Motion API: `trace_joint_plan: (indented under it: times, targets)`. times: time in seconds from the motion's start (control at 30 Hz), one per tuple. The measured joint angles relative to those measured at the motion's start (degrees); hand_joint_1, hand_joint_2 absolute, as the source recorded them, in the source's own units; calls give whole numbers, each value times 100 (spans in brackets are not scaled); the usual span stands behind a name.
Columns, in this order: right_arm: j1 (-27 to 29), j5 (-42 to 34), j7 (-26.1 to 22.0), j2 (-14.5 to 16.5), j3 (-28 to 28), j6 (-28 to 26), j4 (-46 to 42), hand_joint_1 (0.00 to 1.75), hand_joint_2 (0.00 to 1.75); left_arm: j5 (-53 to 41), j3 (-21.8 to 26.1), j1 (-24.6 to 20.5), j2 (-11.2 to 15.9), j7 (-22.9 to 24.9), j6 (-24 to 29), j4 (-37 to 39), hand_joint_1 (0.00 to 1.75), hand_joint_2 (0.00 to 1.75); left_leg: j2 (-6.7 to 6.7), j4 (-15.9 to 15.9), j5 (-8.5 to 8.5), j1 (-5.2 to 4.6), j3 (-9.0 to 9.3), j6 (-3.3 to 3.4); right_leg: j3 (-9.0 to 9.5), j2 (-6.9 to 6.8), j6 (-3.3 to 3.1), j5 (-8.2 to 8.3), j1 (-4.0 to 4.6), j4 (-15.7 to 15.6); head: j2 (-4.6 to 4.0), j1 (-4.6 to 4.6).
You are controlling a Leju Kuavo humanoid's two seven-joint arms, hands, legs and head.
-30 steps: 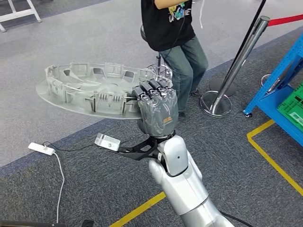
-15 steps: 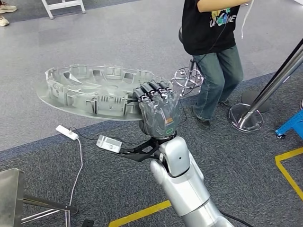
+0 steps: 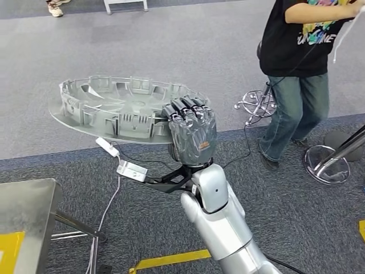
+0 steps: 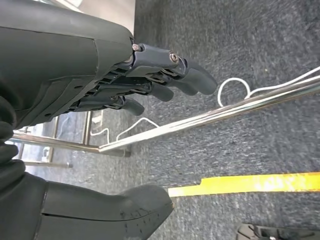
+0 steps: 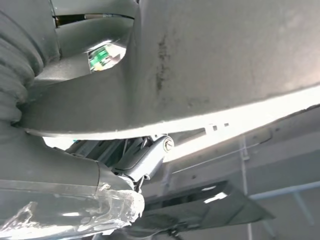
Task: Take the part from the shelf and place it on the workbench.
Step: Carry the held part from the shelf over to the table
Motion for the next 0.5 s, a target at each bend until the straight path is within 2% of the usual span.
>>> trace_joint_plan:
  times: [0.03, 0.07, 0.1, 0.13, 0.17, 0.2, 0.23, 0.27, 0.3, 0.37, 0.4, 0.43, 0.47, 0.5]
  targets:
    - [0, 15, 2, 1, -1, 0, -1, 175, 175, -14, 0, 11, 5, 0, -13, 0, 0, 175, -78, -14, 4, 9, 7, 33, -1, 33, 29, -51, -11, 34, 0, 4]
    - [-2, 28, 5, 1, -2, 0, -4, 175, 175, -28, 0, 18, 13, 0, -24, 0, 0, 175, -154, -26, 10, 20, 18, 71, -47, 143, 52, -142, -26, 155, 0, 11]
    - [-1, 40, 12, -3, -5, 0, -5, 175, 175, -43, 0, 17, 19, 0, -33, 0, 0, 175, -227, -37, 16, 34, 28, 105, -164, 309, 70, -281, -42, 404, 0, 24]
    - [2, 52, 23, -9, -10, 0, -7, 175, 175, -57, 0, 12, 24, 0, -43, 0, 0, 175, -304, -37, 14, 38, 30, 128, -347, 499, 79, -450, -53, 772, 0, 38]
    - [7, 64, 40, -18, -15, 0, -7, 175, 175, -69, 0, 5, 29, 0, -54, 0, 0, 175, -383, -36, 11, 37, 31, 145, -564, 611, 81, -605, -56, 1179, 0, 44]
    - [14, 75, 63, -29, -18, 0, -5, 175, 175, -76, 0, 2, 33, 0, -63, 0, 0, 175, -470, -35, 8, 35, 33, 151, -765, 667, 80, -692, -54, 1511, 0, 47]
    - [21, 83, 85, -38, -19, 0, -5, 175, 175, -82, 0, 4, 37, 0, -72, 0, 0, 175, -560, -34, 6, 33, 38, 153, -892, 692, 75, -675, -53, 1668, 0, 48]
    - [24, 87, 109, -46, -20, 0, -4, 175, 175, -87, 0, 7, 43, 0, -79, 0, 0, 175, -650, -32, 5, 32, 44, 152, -917, 706, 65, -546, -53, 1607, 0, 48]
    - [25, 95, 134, -52, -22, 0, -4, 175, 175, -96, 0, 10, 48, 0, -86, 0, 0, 175, -741, -31, 3, 34, 54, 148, -837, 738, 51, -325, -57, 1337, 0, 48]
    - [14, 107, 198, -63, -26, 0, -5, 175, 175, -122, 0, 10, 55, 0, -104, 0, 0, 175, -910, -19, -6, 35, 57, 123, -532, 960, 27, 94, -91, 574, 0, 46]
    - [4, 113, 233, -71, -25, 0, -6, 175, 175, -140, 0, 8, 57, 0, -116, 0, 0, 175, -977, -9, -6, 39, 40, 99, -402, 1080, 20, 193, -107, 291, 0, 45]
    - [-4, 116, 269, -80, -20, 0, -7, 175, 175, -157, 0, 10, 61, 0, -128, 0, 0, 175, -1034, -3, 0, 48, 17, 69, -328, 1169, 15, 215, -114, 142, 0, 40]
    - [-10, 120, 303, -89, -14, 0, -7, 175, 175, -168, 0, 16, 65, 0, -138, 0, 0, 175, -1086, -3, 10, 60, -6, 32, -294, 1187, 5, 194, -111, 108, 0, 40]
    - [-15, 124, 333, -96, -7, 0, -7, 175, 175, -175, 0, 29, 70, 0, -146, 0, 0, 175, -1140, -10, 19, 76, -19, -5, -283, 1138, -16, 189, -104, 84, 0, 39]
